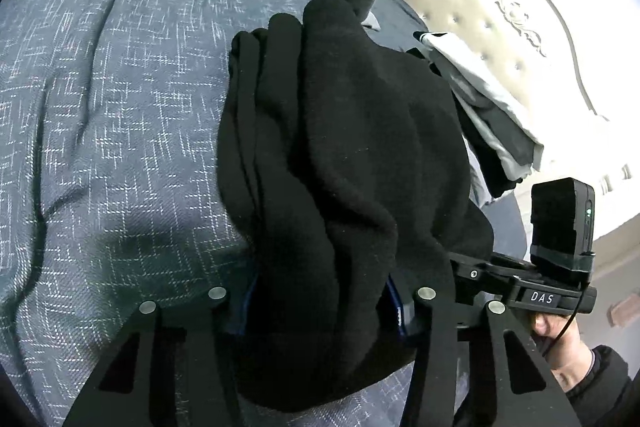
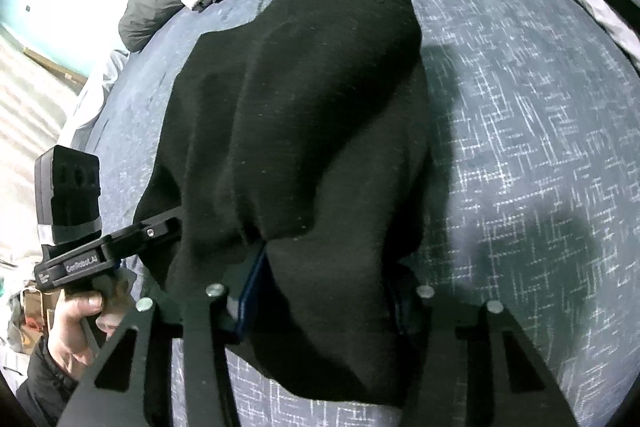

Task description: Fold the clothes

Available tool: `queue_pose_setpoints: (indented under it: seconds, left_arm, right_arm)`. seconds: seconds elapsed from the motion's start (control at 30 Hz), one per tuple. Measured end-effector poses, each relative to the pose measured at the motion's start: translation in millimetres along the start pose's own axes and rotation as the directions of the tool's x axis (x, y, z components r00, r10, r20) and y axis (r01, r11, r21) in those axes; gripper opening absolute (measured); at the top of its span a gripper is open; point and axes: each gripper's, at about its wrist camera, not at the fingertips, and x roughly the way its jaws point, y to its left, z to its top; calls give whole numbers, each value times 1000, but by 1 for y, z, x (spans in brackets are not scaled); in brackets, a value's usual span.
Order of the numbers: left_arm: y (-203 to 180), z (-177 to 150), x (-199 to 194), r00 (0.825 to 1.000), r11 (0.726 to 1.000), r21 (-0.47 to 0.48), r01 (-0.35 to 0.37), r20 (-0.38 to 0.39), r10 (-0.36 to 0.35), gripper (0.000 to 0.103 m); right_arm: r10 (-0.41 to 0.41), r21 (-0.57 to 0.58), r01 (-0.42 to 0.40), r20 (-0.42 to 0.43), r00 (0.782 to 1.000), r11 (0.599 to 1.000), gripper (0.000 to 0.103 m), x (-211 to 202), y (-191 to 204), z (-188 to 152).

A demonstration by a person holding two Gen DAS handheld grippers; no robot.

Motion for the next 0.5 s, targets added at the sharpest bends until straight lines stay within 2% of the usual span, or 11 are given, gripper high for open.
queue_pose_setpoints:
  seconds: [0.17,0.27,0.4,0.47,0.5]
  left_arm:
    - [6,1,3,1000,1000,-23,12,-16,-12,63]
    - [6,2,5,1000,1000,-23,9,-20,-9,65]
    - [5,3,7,1000,1000,-11,7,-16,-7,64]
    - [-2,4,10,1000,1000,9,0,-8,0,59]
    - [-4,5,10,1000,1000,18,-3,-3,3,56]
  right_arm:
    - [51,77,-50,-11,999,996,68,9,-11,3]
    - [50,78,-50,-5,999,996,72,11,-10,4]
    - [38,42,-38,5,999,998,68,12,-5,4]
    - [34,22,-35,12,999,999,57,10,-2,5]
    - [32,15,-33,17,999,999,55,9,0,5]
